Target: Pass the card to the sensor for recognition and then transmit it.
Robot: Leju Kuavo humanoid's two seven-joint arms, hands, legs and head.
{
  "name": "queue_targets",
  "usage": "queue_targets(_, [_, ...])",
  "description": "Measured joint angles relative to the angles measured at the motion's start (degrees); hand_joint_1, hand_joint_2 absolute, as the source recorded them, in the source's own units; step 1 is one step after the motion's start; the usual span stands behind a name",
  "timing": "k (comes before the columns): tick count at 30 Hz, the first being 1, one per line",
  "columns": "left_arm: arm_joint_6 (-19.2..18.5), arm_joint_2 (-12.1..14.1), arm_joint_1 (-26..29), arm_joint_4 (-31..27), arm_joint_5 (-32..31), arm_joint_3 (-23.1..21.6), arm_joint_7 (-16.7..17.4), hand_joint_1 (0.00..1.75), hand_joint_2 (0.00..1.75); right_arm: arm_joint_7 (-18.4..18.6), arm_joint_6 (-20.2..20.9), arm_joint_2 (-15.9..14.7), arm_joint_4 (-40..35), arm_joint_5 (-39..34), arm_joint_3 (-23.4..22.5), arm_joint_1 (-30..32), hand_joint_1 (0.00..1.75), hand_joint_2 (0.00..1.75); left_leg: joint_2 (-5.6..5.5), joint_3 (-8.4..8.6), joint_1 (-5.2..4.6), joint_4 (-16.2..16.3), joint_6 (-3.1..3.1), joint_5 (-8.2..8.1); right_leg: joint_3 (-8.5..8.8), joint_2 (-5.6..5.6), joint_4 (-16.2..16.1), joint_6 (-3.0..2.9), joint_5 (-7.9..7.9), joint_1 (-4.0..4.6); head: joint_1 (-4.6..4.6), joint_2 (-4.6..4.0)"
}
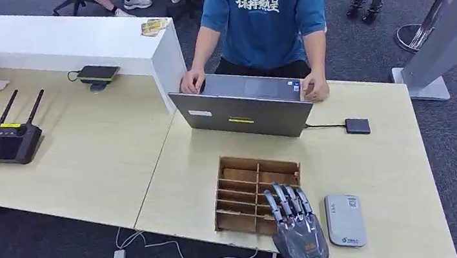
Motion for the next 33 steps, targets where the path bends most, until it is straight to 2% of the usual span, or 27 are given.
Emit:
queue_targets(9, [-0.04,-0.02,0.0,-0.02,0.11,0.0,0.0,0.0,0.0,0.15,1.38,-0.79,-0.65,-0.22,1.01,-0.75,0.0,1.75,0.0,0.0,0.0,0.0,0.0,0.0,0.0,0.0,0.0,0.0,0.0,0.0,0.0,0.0])
queue_targets(19, [-0.11,-0.02,0.0,-0.02,0.5,0.0,0.24,0.0,0.0,0.98,6.53,-2.45,0.09,-4.35,3.26,-3.06,0.0,1.75,0.0,0.0,0.0,0.0,0.0,0.0,0.0,0.0,0.0,0.0,0.0,0.0,0.0,0.0])
queue_targets(33, [-0.09,-0.02,0.01,0.0,0.98,0.02,0.24,0.0,0.0,0.96,7.47,-3.76,-0.22,-7.17,4.09,-3.76,0.0,1.75,0.0,0.0,0.0,0.0,0.0,0.0,0.0,0.0,0.0,0.0,0.0,0.0,0.0,0.0])
